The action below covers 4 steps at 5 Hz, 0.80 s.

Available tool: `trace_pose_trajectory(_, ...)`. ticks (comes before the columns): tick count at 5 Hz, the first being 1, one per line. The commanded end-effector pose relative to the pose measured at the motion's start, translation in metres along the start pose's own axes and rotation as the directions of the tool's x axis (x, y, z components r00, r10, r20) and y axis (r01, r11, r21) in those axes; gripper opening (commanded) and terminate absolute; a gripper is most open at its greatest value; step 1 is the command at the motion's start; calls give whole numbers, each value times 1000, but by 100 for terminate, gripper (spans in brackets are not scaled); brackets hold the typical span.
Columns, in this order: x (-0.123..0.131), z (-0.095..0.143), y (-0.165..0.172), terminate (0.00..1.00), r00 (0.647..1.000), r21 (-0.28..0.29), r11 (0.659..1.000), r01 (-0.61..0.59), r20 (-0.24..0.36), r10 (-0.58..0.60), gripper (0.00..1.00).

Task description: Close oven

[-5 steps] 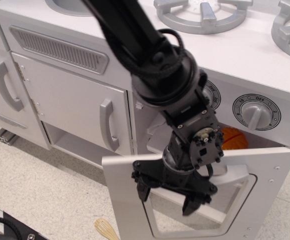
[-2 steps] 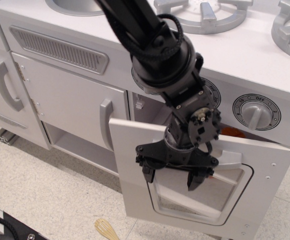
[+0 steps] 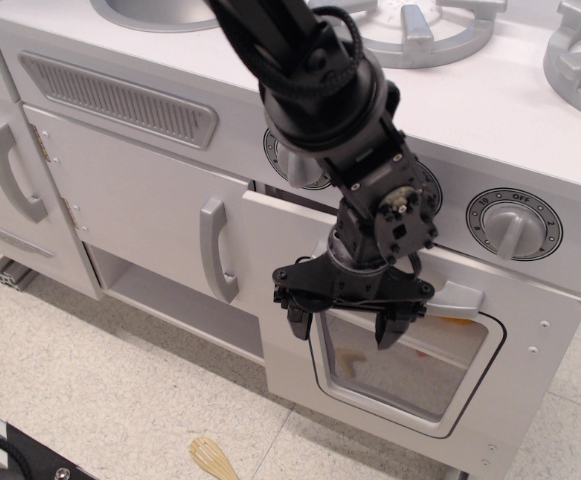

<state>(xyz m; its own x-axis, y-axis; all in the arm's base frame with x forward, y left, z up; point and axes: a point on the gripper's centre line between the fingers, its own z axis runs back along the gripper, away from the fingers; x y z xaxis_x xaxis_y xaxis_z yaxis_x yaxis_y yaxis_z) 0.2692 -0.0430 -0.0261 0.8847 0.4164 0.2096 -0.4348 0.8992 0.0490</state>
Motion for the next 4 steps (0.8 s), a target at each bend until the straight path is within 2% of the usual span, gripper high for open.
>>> trace_pose_trajectory(1,2,13,9,0,1000,-39,999,-9,23,10,100)
trace_pose_trajectory(3,-33,29,20,0,995,-75,993,96,11,-95,100)
trace_pose_trajectory(4,-38,35,26,0,987,-93,987,129,-81,-137,100)
